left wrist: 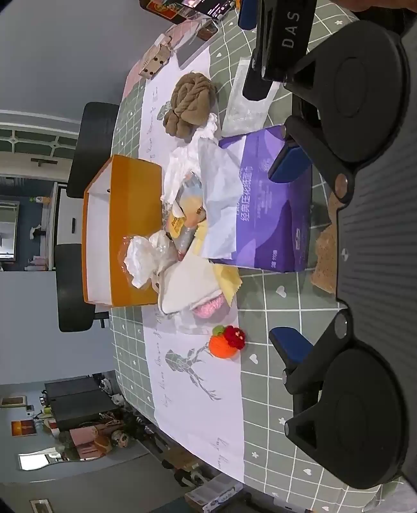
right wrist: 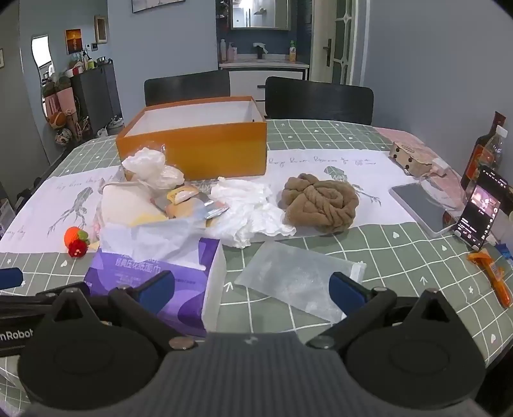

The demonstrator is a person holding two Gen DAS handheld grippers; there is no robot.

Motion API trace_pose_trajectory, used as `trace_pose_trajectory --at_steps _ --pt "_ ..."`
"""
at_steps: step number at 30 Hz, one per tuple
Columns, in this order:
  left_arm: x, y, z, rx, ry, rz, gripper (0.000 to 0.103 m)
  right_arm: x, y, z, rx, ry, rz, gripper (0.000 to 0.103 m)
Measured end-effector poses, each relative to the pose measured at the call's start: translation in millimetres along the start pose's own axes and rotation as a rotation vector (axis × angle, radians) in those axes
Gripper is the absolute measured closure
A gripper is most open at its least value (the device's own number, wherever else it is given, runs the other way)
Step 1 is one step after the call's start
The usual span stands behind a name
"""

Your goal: Organize soft objects

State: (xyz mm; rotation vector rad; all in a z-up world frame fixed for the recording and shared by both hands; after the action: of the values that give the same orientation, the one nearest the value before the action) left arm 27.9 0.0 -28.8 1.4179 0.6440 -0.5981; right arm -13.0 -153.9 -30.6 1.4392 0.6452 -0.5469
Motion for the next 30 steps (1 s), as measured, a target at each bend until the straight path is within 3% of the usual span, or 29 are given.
trace_pose_trajectory --at_steps 30 --pt "1.3 -2.2 -4.4 -0.007 -0.007 -0.015 0.0 3.4 -2.3 -7.6 -0.009 -0.004 -0.009 0.003"
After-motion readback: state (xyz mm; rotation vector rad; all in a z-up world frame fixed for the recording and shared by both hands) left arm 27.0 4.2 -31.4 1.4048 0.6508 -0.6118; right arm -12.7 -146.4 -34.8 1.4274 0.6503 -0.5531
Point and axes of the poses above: each gripper's, at about its wrist camera, not at the fingertips, and x roughly the way its jaws point, z to its right, y to its top, the point moved 4 cm from there along x, roughly the way its jaws point, and after that the axes turned 3 degrees about -x, right-handed, at the moved point
